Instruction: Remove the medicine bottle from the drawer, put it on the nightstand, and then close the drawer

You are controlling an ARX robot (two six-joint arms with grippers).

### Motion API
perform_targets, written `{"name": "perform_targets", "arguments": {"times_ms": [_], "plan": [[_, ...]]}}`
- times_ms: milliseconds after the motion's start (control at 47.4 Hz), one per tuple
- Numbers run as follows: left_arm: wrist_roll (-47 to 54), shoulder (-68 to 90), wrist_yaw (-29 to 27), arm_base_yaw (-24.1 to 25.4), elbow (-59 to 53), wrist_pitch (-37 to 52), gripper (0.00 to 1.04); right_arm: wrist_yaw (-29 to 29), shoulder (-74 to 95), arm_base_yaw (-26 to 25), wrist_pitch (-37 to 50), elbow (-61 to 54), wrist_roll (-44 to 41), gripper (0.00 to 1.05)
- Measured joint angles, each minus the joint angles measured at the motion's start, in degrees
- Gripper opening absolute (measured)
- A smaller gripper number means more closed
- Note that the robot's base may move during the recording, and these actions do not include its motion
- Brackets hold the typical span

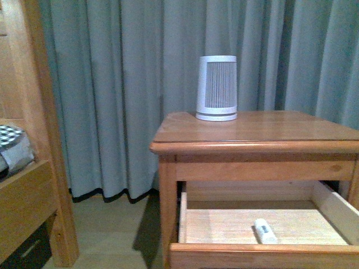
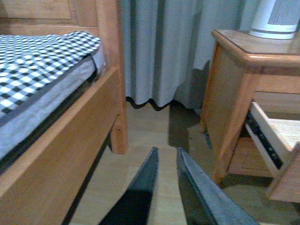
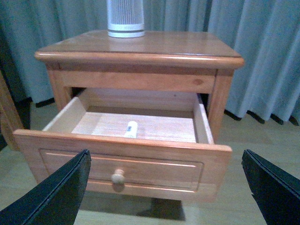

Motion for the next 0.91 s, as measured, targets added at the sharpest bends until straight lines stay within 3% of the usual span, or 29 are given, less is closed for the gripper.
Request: {"name": "perform_targets", "arguments": {"times_ms": [127,295,358,422,569,907], "plan": [[-0.02,-0.09,-0.09,0.0,0.0,-0.04,0.46,-0.13,0.0,-0.02,0.02,0.0,0.02,0.98],[-0.02,-0.13,-0.04,0.0,0.0,-0.04,0.72,23.32,9.01,7.08,3.78,0.85,4.04,0.98],[-0.02,-0.11,0.0,0.0,0.0,-0.04,0.85,26.69,16.46,6.88,9.2,2.54,4.7,0.98],[0.0,-0.13,0.07,0.0,0.0,-0.04,0.98,26.16,26.4,5.84,15.82,7.02,4.85,0.98],[0.0,-0.13,0.07,0.0,0.0,-0.04,0.98,24.15,49.07,2.58,21.38,21.51,4.83,0.98],[0.0,-0.13,0.07,0.0,0.0,-0.04,0.98,20.22,85.81,0.26,11.37,51.1,4.61,0.98]]}}
